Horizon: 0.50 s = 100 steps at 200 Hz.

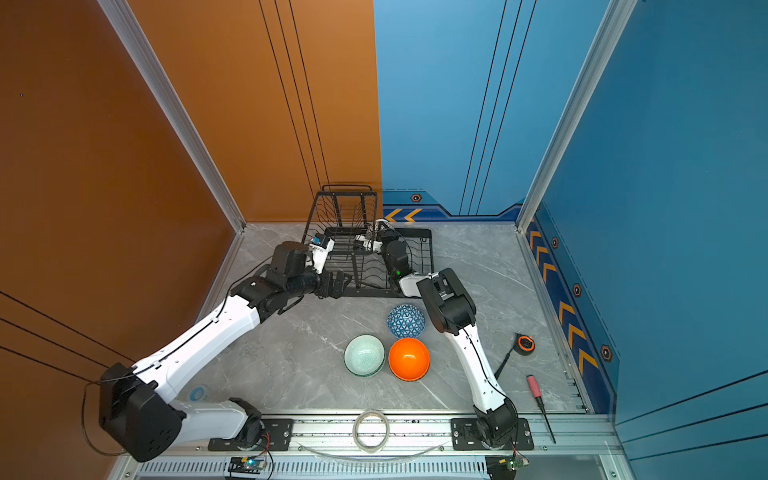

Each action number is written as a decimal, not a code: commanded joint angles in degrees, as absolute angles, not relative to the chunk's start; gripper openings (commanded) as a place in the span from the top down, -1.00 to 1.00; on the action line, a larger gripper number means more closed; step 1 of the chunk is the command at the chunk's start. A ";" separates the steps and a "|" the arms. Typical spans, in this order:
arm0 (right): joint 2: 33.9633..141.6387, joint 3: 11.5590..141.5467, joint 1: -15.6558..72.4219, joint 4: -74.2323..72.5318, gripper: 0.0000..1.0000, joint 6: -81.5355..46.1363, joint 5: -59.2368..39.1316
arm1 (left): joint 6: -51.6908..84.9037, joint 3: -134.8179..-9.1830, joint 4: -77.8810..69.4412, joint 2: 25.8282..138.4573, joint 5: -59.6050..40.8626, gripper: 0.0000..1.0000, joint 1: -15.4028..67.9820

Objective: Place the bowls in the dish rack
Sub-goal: 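Lower the patterned bowl upright into the rack's wire slots with the right gripper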

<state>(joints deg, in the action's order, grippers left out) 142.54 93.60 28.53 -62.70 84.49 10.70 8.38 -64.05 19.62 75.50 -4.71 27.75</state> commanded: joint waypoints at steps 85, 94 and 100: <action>143.96 95.77 29.44 -65.76 1.00 84.35 8.57 | 7.91 -63.35 20.83 74.36 -4.26 -0.96 27.59; 143.88 95.23 29.53 -65.72 1.00 84.29 8.57 | 7.92 -63.21 20.83 74.30 -4.24 -0.96 27.60; 143.79 94.89 29.53 -65.68 1.00 84.33 8.55 | 7.91 -63.18 20.83 74.24 -4.23 -0.96 27.56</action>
